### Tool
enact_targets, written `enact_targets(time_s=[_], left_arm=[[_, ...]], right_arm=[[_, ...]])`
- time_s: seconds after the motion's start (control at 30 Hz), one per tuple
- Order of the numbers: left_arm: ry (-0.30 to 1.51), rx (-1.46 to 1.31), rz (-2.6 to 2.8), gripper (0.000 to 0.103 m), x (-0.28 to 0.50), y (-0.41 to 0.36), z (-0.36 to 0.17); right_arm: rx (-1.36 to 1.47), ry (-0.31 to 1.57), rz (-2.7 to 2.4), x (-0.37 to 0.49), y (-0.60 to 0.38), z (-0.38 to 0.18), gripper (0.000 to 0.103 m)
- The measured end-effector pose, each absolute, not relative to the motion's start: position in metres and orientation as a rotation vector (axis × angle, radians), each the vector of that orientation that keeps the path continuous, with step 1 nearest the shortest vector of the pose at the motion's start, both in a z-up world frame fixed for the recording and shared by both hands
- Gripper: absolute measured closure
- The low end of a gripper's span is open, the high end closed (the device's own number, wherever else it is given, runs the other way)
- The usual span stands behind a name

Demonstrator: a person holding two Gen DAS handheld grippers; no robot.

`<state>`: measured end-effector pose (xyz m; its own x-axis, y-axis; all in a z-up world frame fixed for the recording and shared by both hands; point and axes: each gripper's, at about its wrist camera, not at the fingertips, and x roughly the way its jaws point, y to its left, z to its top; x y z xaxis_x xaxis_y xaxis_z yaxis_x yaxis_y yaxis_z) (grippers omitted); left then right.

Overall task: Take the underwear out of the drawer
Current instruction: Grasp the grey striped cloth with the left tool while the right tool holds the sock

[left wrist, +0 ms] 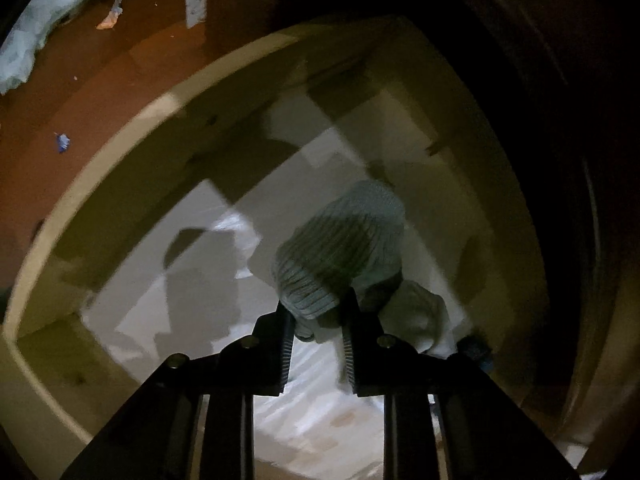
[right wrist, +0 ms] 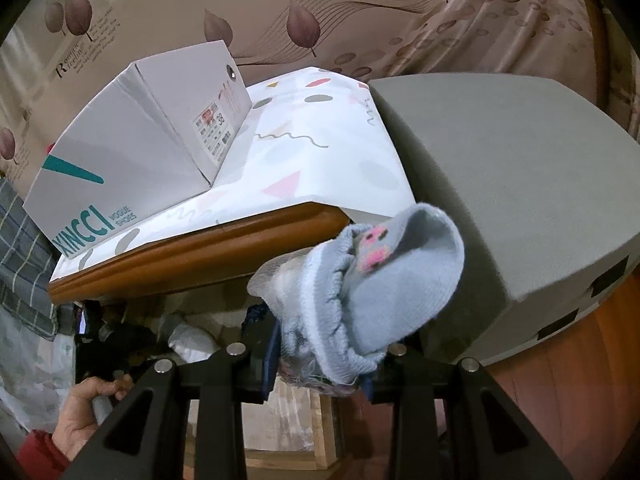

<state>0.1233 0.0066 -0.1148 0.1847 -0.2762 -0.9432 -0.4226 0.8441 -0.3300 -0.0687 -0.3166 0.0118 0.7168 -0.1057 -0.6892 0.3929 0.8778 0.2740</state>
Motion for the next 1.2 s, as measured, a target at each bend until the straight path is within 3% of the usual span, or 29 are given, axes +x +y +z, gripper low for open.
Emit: enact_targets(time_s=[0.27, 0.37, 0.5, 0.87, 0.93, 1.07, 1.2], left_arm=[[1.526, -0.419, 0.123, 0.083, 0.115, 0.016, -0.105], [1.531, -0.390, 0.081, 0.078, 0.112, 0.010, -0.104], [1.515, -0.398, 0.056, 0.065, 0.118, 0.012, -0.104], [1.530, -0.384, 0.088, 0.054, 0.138, 0.000, -0.120], [1.550, -0.372, 0.078, 0.054, 0.140, 0.000, -0.126], [1.542, -0.358, 0.048, 0.072, 0.140, 0.000, -0.123], [1.551, -0.354, 0.031, 0.078, 0.135, 0.005, -0.118]], right_arm=[[0.440, 0.712, -0.290, -0.071, -0.318, 0.013, 0.072], [0.445, 0.711, -0.288, -0.071, -0.318, 0.013, 0.072], [0.449, 0.713, -0.286, -0.070, -0.319, 0.012, 0.072], [0.451, 0.728, -0.287, -0.067, -0.320, 0.009, 0.072], [0.457, 0.730, -0.291, -0.067, -0.321, 0.008, 0.072], [0.454, 0.736, -0.292, -0.066, -0.320, 0.007, 0.072], [0.447, 0.731, -0.287, -0.065, -0.318, 0.009, 0.072]])
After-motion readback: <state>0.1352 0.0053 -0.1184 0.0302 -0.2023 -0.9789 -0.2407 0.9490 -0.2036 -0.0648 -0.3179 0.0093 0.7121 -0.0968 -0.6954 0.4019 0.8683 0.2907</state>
